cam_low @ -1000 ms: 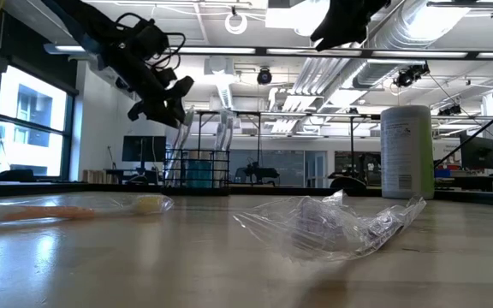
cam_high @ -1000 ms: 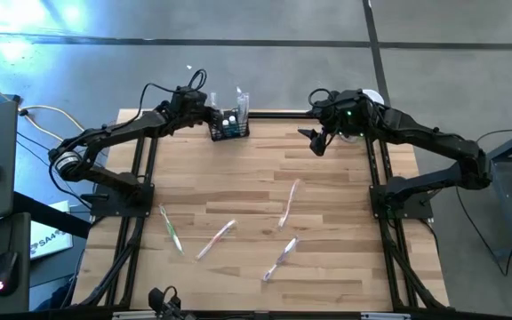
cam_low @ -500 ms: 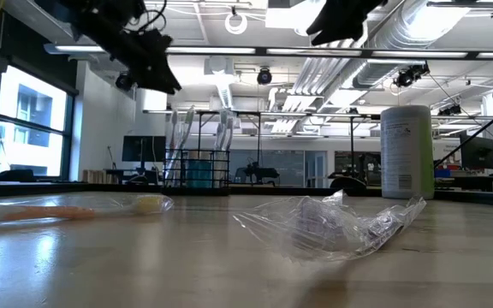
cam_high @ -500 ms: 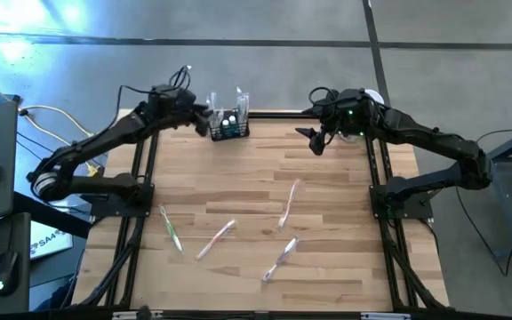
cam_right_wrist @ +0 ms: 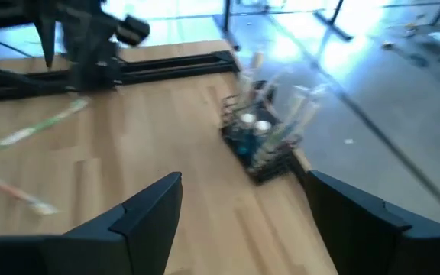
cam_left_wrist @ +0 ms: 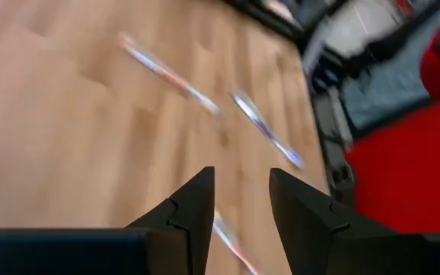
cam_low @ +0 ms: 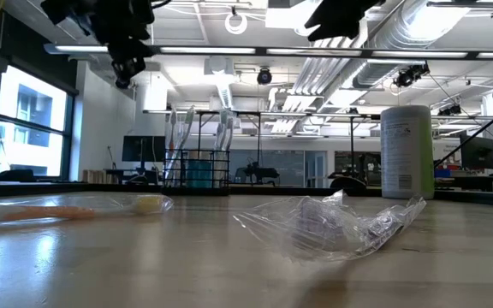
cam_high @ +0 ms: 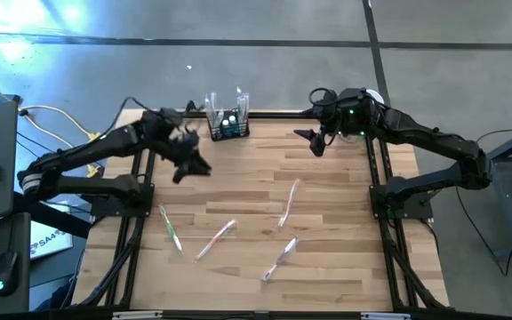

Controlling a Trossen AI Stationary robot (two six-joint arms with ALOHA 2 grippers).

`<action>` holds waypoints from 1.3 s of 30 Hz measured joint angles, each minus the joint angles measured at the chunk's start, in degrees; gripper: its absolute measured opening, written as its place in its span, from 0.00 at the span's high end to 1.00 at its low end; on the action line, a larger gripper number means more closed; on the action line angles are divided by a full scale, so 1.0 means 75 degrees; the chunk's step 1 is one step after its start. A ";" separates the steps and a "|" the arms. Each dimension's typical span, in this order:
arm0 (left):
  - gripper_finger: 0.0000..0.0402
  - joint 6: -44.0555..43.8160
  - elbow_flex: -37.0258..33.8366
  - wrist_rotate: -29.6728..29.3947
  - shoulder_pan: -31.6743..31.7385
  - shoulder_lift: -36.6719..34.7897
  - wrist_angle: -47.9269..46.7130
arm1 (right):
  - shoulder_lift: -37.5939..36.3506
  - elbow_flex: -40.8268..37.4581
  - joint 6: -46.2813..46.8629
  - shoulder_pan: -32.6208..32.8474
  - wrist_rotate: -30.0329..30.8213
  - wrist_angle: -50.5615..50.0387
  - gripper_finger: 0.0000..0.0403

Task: Pick & Place toothbrushing station
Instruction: Put the green toothbrush into the black wire organizer

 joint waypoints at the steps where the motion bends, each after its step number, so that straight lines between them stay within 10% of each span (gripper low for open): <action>1: 0.68 -0.0113 0.0000 -0.0044 -0.0330 0.0051 -0.0049 | 0.0000 0.0000 0.0081 0.0000 -0.0157 -0.0003 0.33; 15: 0.68 -0.3366 0.0003 -0.1044 -0.3748 0.0405 -0.1598 | 0.0000 -0.0009 0.0665 0.0289 -0.0639 -0.0740 0.33; 24: 0.68 -0.9191 -0.0007 -0.1887 -0.4700 0.0608 -0.3590 | -0.0003 -0.0808 0.0700 0.0493 -0.0641 -0.0430 0.33; 39: 0.68 -1.1679 -0.0046 -0.2890 -0.6067 0.1402 -0.3133 | 0.0003 -0.1314 0.1063 0.0519 -0.0811 -0.0101 0.33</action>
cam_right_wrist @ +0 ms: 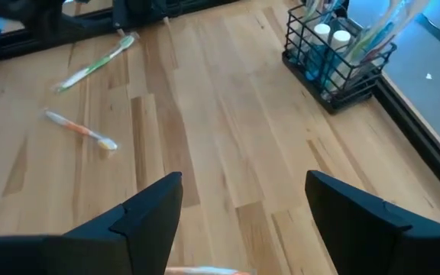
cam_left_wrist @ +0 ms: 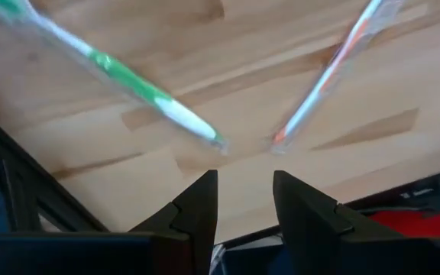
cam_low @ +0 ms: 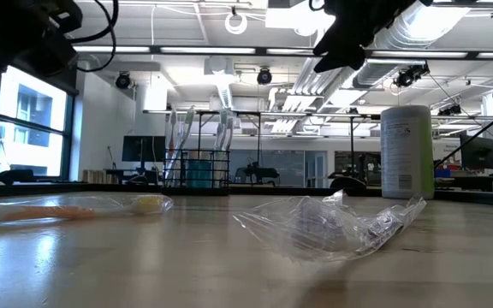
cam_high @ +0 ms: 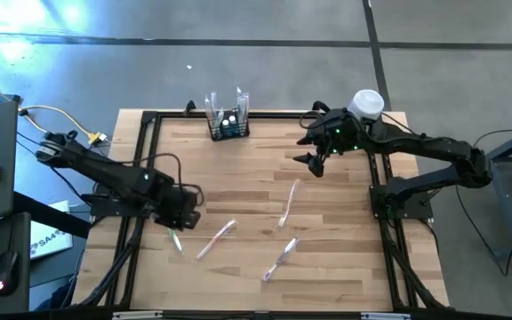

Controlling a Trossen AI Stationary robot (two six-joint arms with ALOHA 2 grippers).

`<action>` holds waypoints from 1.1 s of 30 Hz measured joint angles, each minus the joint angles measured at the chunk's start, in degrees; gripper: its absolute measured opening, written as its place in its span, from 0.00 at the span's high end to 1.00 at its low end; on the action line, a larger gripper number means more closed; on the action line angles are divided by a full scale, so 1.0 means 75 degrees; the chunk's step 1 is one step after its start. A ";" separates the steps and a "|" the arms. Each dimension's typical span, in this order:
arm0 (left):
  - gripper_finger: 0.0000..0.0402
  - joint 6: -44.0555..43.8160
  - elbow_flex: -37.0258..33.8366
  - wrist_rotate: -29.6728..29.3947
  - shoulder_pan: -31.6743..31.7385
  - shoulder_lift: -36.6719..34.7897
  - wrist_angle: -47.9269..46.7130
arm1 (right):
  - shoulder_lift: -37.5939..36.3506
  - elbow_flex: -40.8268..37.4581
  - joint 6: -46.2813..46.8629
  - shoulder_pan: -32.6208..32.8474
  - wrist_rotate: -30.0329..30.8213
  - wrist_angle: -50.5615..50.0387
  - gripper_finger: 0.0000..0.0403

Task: Pick & Place toothbrushing station
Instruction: Put the green toothbrush into the black wire organizer

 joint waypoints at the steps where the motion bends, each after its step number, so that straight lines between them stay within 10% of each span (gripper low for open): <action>1: 0.68 -0.0202 -0.0003 -0.0032 -0.0153 0.0114 0.0086 | 0.0000 0.0000 0.0007 0.0000 -0.0001 0.0000 0.33; 21: 0.68 -0.4314 -0.0006 -0.2487 -0.2757 0.1242 -0.0402 | -0.0003 0.0000 -0.0171 -0.0001 -0.0400 0.1531 0.33; 33: 0.68 -0.4763 -0.0438 -0.2880 -0.2885 0.1240 0.0082 | -0.0003 -0.0001 -0.0334 -0.0003 -0.0374 0.1699 0.33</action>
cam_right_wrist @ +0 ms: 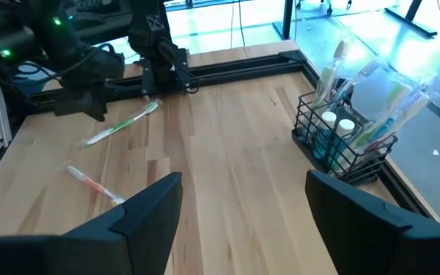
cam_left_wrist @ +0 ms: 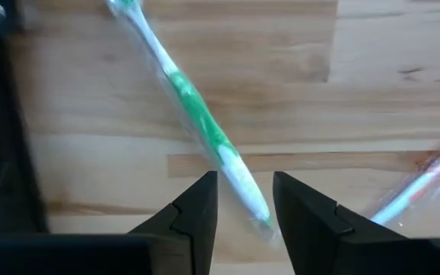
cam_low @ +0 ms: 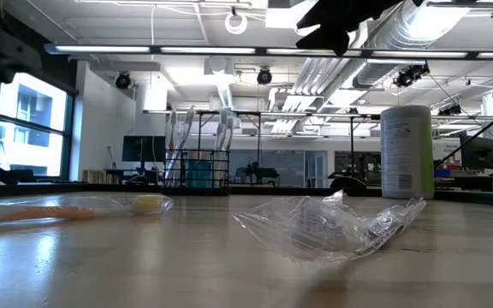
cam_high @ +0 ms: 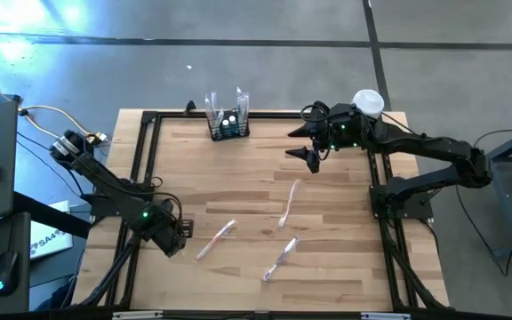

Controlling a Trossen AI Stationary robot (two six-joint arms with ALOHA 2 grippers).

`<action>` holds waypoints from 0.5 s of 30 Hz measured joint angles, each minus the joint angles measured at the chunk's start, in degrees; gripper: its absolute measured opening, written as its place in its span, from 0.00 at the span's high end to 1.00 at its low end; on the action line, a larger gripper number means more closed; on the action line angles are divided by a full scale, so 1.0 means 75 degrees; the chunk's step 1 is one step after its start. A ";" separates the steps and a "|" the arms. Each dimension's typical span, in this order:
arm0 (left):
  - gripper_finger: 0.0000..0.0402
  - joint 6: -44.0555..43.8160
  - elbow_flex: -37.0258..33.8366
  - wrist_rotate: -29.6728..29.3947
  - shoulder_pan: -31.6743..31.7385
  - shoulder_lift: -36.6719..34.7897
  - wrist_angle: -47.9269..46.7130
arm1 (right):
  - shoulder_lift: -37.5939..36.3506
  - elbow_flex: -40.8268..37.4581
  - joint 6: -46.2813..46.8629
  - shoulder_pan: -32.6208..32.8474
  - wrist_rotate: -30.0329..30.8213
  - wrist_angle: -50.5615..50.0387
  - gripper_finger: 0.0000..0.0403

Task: Pick & Place toothbrushing station
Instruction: Put the green toothbrush into the black wire organizer

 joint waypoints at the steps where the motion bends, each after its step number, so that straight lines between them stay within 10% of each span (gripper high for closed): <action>1: 0.68 -0.0101 -0.0150 0.0062 0.0001 0.0000 0.0281 | 0.0000 -0.0002 -0.0047 0.0000 0.0000 0.0000 0.33; 15: 0.68 -0.0563 -0.1060 0.0393 0.0002 0.0000 0.1424 | 0.0000 -0.0002 -0.0058 0.0000 0.0000 -0.0090 0.33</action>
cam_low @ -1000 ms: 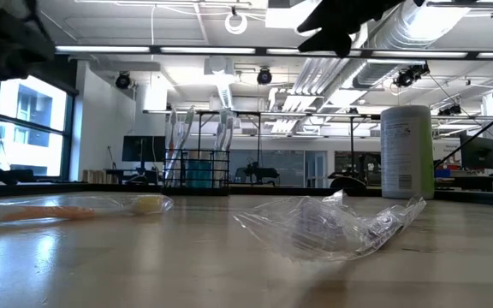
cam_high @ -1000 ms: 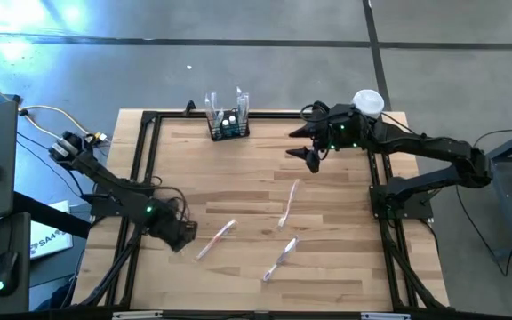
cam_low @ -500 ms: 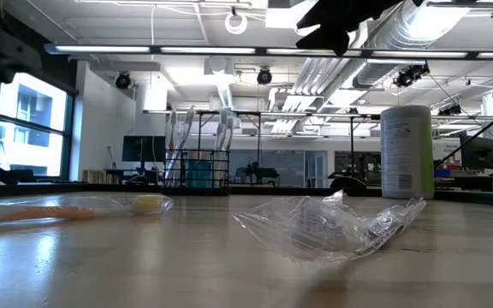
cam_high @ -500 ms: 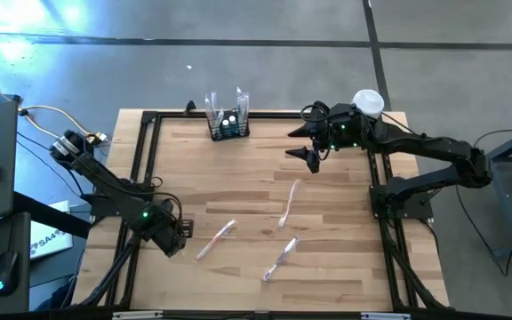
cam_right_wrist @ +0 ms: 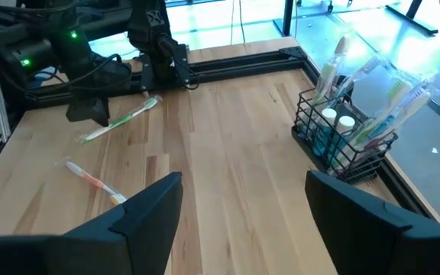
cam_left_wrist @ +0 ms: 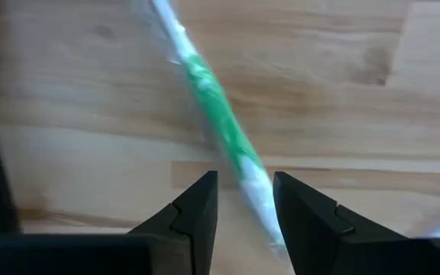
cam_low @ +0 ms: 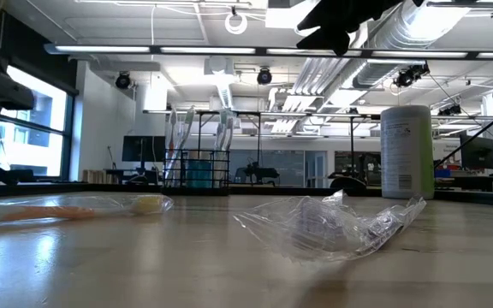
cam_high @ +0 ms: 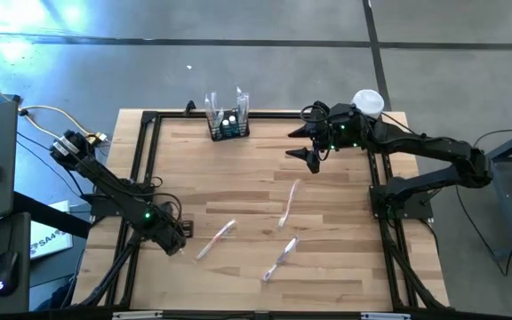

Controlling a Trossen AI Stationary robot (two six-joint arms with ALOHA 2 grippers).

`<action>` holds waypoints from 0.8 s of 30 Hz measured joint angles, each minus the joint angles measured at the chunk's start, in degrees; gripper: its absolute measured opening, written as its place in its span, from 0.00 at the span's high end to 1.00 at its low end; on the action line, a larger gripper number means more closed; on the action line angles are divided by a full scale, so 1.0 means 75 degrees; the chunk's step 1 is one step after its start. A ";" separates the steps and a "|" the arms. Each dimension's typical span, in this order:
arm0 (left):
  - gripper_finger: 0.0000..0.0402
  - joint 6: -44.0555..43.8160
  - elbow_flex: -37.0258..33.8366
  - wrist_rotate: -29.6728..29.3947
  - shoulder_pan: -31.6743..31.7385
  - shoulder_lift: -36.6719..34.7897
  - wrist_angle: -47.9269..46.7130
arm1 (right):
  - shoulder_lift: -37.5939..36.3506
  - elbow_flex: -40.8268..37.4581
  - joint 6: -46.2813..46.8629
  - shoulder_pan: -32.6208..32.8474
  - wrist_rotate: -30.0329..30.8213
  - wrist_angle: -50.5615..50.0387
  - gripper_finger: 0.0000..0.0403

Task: Pick & Place toothbrushing station
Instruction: Put the green toothbrush into the black wire organizer

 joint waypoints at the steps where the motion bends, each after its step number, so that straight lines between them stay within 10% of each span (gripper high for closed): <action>1: 0.68 0.0001 0.0000 0.0026 0.0000 0.0000 -0.0083 | 0.0000 0.0000 -0.0003 0.0000 0.0000 0.0001 0.33; 24: 0.68 0.0099 -0.0762 0.0046 0.0353 0.0235 0.1259 | -0.0003 0.0000 -0.0064 -0.0003 0.0003 0.0099 0.33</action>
